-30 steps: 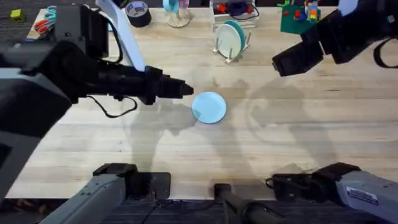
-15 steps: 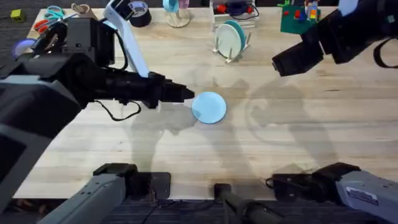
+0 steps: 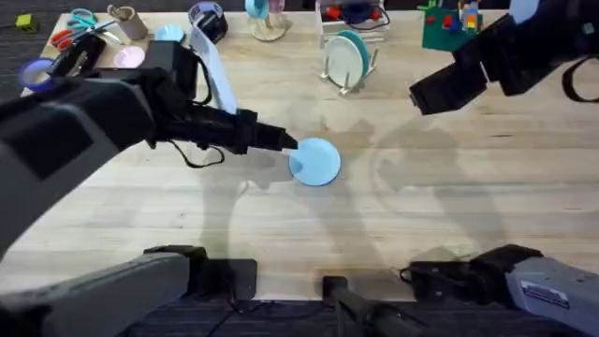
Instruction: Pick up the plates from the table one by one and place each into a slot on the dish rack.
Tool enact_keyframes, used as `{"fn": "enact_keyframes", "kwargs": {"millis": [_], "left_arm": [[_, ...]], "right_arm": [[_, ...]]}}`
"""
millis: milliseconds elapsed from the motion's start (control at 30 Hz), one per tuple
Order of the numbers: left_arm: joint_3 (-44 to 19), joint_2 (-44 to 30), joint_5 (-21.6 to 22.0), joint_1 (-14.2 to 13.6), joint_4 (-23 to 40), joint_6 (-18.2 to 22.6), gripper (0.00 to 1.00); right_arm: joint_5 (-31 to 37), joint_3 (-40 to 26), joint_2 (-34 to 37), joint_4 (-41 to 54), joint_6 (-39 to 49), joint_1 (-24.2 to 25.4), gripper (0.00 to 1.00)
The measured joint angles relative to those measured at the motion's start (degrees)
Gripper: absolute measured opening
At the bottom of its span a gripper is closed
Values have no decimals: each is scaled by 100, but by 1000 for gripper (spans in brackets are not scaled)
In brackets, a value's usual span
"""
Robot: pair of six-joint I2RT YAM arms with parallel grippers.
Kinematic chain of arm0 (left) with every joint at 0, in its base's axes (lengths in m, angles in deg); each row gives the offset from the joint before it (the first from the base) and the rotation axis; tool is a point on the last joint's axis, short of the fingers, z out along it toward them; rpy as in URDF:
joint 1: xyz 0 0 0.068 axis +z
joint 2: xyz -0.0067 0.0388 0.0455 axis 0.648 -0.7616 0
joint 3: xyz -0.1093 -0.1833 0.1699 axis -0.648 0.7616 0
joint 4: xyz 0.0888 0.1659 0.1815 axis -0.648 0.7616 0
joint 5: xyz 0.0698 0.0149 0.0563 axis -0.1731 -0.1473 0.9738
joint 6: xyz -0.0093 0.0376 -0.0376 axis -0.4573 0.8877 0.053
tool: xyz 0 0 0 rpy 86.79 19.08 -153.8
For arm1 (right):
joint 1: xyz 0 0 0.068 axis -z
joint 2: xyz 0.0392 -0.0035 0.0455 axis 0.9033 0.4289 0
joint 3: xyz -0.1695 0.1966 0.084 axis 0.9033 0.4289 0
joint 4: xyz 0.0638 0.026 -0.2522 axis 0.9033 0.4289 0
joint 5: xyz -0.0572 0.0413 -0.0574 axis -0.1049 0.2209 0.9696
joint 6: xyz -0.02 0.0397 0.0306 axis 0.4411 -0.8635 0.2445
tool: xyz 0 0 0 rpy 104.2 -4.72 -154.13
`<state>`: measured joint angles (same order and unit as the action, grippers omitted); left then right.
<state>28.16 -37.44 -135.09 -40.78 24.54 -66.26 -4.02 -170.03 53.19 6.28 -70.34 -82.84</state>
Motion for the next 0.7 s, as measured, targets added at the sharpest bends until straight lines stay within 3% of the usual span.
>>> {"fn": "enact_keyframes", "kwargs": {"millis": [267,700], "left_arm": [[0,-694,-41,0,-65,364,42],[0,-1537,-110,0,-344,553,42]], "right_arm": [[0,0,0,0,-2,0,995],[0,0,0,0,-2,0,994]]}}
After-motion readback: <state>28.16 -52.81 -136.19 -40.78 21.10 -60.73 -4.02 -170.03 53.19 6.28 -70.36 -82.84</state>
